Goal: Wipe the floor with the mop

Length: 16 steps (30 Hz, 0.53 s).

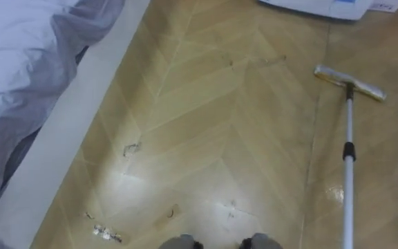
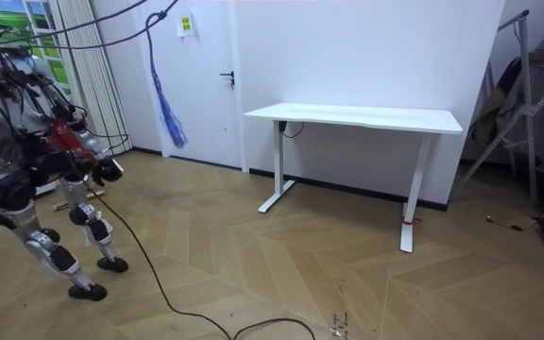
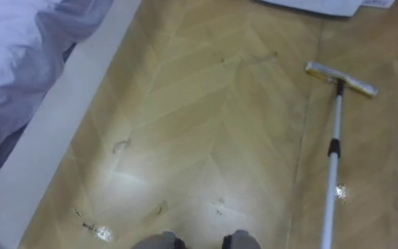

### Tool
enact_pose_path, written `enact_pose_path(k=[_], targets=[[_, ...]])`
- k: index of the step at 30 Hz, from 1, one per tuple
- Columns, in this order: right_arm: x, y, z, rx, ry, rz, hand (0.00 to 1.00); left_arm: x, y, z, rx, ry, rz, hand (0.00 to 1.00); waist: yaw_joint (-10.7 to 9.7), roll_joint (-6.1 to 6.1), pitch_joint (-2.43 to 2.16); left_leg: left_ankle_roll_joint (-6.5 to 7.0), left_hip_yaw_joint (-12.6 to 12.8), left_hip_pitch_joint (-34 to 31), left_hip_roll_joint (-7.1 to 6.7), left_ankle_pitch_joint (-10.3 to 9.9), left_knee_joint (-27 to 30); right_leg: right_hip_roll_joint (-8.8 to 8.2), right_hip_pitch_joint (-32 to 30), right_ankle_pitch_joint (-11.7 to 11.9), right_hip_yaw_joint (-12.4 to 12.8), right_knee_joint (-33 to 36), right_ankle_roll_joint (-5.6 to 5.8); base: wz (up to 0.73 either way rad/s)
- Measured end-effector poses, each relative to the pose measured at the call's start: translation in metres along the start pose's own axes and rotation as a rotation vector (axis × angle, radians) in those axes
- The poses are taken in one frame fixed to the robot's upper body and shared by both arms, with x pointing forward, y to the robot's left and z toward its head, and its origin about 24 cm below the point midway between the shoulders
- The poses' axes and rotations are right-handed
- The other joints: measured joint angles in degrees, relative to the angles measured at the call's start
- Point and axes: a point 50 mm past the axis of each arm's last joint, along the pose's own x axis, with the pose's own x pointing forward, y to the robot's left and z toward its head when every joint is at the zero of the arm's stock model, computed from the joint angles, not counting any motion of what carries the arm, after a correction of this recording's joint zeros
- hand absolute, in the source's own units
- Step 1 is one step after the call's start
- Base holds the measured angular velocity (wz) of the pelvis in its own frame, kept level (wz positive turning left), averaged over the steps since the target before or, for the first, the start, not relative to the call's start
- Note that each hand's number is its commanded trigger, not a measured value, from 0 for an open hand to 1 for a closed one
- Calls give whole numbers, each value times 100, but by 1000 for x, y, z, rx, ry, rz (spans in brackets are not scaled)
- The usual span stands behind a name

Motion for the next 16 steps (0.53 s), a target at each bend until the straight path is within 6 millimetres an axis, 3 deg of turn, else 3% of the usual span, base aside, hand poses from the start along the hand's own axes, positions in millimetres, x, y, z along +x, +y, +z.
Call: enact_pose_path(k=[4, 8, 10, 16], targets=[[1, 10, -12, 13, 20, 64, 100, 0, 8, -8, -41, 25, 45, 0, 13, -218, -70, -116, -119, 1083, 91, 363, -1209, 113, 1191, 389, -233, -1318, -68, 11], [3, 13, -24, 35, 34, 111, 100, -1, 14, -20, -101, 58, 83, 0, -19, -243, -81, -171, -194, 1906, 128, 478, -1876, 190, 2071, 478, -383, -2020, -87, 10], [3, 15, -31, 47, 40, 144, 100, -1, 19, -25, -135, 65, 111, 0, -4, -290, -129, -206, -183, 2182, 159, 498, -2029, 236, 2359, 484, -426, -2249, -96, 4], [4, 18, -44, 57, 49, 177, 100, -3, 22, -33, -94, 73, 134, 0, -31, -296, -104, -320, -101, 2782, 195, 570, -2442, 320, 3017, 533, -385, -2768, -134, 0]])
